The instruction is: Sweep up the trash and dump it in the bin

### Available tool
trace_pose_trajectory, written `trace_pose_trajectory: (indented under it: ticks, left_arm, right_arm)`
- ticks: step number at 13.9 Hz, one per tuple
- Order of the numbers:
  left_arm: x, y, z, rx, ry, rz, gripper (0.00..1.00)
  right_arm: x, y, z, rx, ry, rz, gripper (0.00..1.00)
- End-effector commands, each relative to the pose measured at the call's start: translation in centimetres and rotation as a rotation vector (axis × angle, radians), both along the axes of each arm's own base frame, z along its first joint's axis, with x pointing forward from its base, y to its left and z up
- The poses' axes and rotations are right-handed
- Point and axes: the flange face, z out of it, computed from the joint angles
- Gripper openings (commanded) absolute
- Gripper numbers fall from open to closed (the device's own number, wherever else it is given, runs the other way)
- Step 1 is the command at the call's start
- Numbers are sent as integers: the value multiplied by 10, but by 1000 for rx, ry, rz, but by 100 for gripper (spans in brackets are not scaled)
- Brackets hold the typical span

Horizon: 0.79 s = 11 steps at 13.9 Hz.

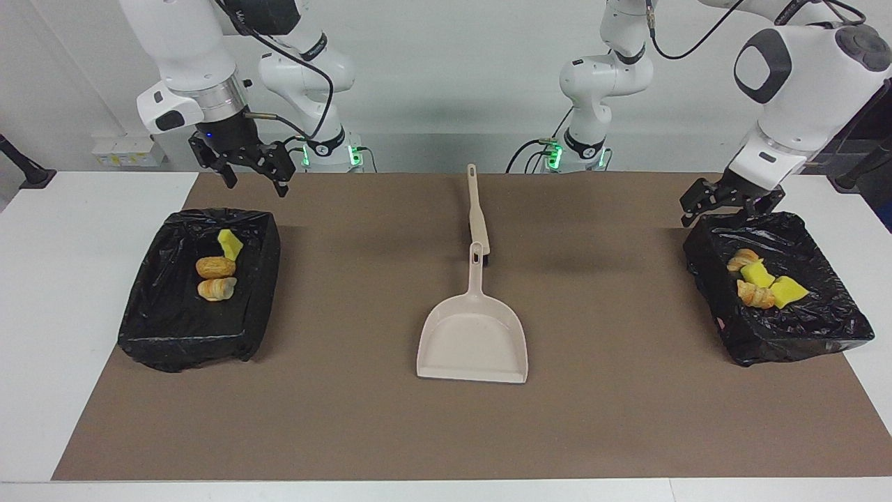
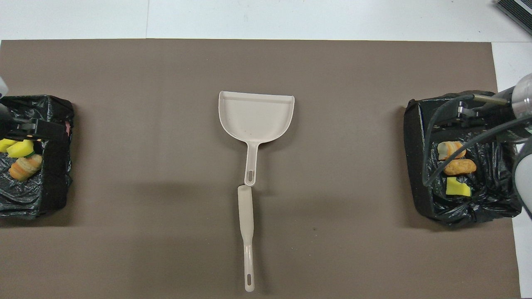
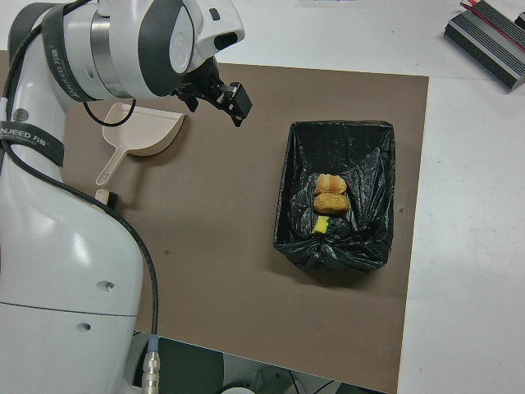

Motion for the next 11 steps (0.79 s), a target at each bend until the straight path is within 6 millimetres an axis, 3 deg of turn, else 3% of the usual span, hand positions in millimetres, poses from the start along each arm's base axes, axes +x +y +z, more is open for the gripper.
trace_pose_trajectory:
  ticks: [1, 3, 6, 11]
  left_arm:
    - [-15, 2, 39, 18, 17, -11, 100]
    - [-24, 0, 59, 20, 43, -17, 100]
    - [-29, -1, 67, 13, 28, -11, 100]
    - [-23, -2, 65, 13, -49, -15, 100]
  right_arm:
    - [0, -3, 2, 21, -9, -5, 100]
    - [0, -3, 2, 21, -9, -5, 100]
    - [0, -3, 2, 23, -10, -5, 100]
    - [0, -3, 2, 21, -9, -5, 100]
